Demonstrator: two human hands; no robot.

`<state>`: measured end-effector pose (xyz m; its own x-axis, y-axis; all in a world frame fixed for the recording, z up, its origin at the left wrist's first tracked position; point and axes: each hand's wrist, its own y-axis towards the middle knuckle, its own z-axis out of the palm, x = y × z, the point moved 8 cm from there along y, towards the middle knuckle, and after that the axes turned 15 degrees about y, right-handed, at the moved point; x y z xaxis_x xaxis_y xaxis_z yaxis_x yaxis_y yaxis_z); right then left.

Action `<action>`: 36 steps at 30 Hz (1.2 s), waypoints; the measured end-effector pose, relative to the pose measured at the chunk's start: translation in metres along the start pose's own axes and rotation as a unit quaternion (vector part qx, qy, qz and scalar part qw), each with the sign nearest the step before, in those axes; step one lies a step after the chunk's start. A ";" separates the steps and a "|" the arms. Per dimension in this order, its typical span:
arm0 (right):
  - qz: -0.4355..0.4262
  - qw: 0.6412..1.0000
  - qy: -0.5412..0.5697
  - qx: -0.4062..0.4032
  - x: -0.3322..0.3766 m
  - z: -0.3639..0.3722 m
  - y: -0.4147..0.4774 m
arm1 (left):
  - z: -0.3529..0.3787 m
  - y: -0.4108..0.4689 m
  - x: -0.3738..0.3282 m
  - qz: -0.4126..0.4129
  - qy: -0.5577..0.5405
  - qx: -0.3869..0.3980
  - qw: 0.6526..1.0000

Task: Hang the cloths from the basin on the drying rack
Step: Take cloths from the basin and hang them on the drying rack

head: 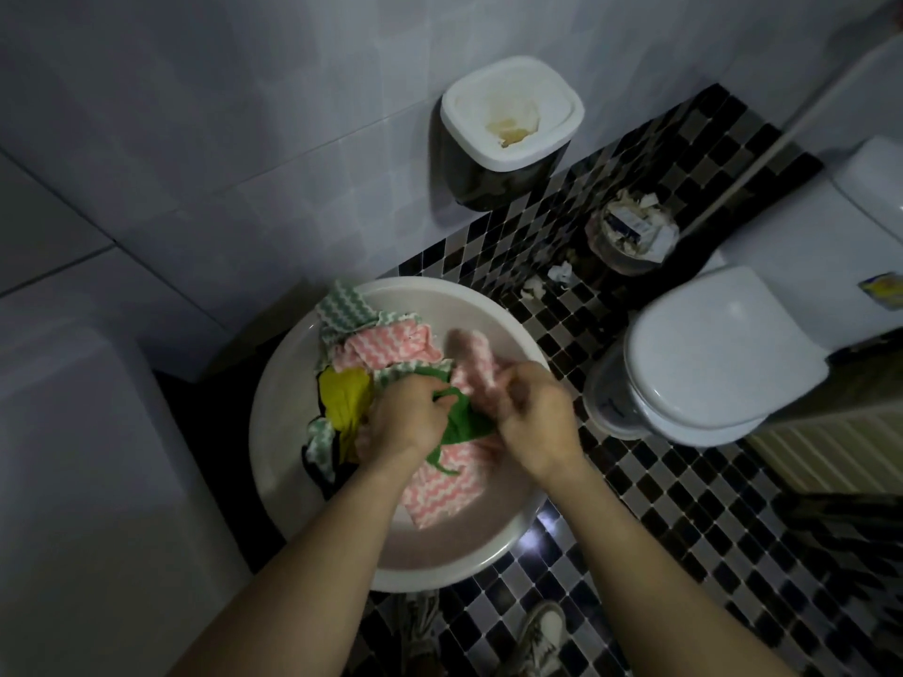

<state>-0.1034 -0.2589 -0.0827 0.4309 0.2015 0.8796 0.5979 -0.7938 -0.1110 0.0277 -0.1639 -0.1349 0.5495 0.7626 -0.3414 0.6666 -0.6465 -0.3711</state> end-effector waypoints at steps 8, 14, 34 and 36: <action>0.352 0.816 0.457 -0.032 -0.032 0.032 -0.033 | -0.053 -0.032 0.031 -0.036 -0.370 -0.044 0.927; 0.348 0.783 0.516 0.026 0.018 0.020 -0.041 | -0.123 -0.059 0.009 0.042 -0.342 -0.081 0.935; -0.071 0.981 0.182 -0.002 0.198 -0.083 -0.072 | -0.235 -0.121 -0.073 0.130 -0.363 -0.068 0.920; -0.095 0.990 0.088 0.050 0.212 -0.084 -0.083 | -0.242 -0.128 -0.074 0.133 -0.367 -0.072 0.918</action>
<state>-0.1188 -0.1986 0.1517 0.1849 0.2329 0.9548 0.7244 -0.6889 0.0277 0.0235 -0.1323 0.1468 0.2508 0.3232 -0.9125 0.6465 -0.7575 -0.0906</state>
